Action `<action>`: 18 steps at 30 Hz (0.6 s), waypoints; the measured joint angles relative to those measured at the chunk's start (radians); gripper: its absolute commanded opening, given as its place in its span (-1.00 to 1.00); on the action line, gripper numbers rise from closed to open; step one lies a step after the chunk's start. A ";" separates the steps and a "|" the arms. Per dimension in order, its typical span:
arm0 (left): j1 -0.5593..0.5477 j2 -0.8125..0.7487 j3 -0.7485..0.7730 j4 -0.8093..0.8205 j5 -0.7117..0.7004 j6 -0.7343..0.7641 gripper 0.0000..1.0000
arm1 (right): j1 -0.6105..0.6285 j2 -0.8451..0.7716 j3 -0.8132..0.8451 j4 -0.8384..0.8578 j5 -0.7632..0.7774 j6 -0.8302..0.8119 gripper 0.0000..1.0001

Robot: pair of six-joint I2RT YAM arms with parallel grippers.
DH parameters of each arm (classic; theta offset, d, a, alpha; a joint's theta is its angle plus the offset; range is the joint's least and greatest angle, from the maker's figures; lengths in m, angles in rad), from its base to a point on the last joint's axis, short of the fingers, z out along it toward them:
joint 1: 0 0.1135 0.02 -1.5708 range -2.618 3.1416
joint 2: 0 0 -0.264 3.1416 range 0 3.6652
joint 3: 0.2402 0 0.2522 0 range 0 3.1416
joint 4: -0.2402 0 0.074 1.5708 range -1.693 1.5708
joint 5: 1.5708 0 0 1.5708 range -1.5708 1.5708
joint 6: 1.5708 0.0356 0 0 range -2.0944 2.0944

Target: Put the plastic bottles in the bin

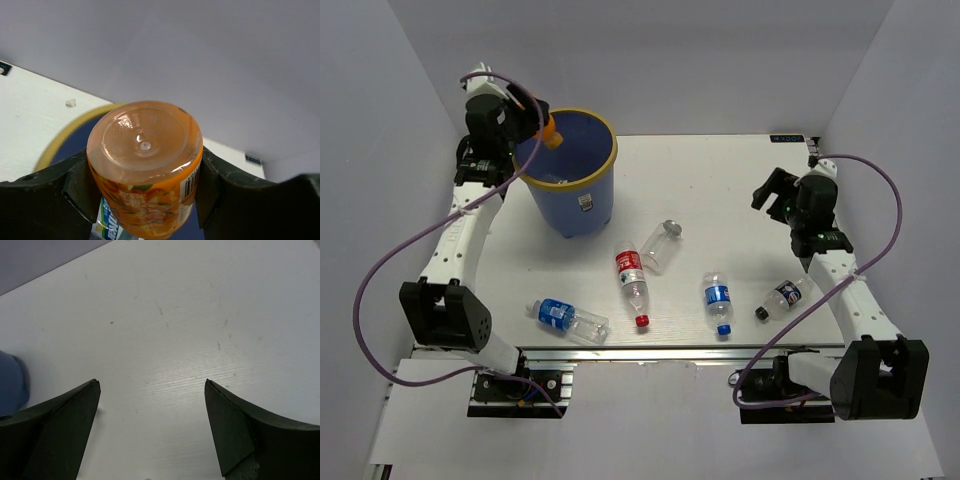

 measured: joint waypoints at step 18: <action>-0.043 0.085 0.178 -0.004 0.251 0.162 0.96 | -0.028 -0.083 0.007 -0.448 0.264 0.068 0.79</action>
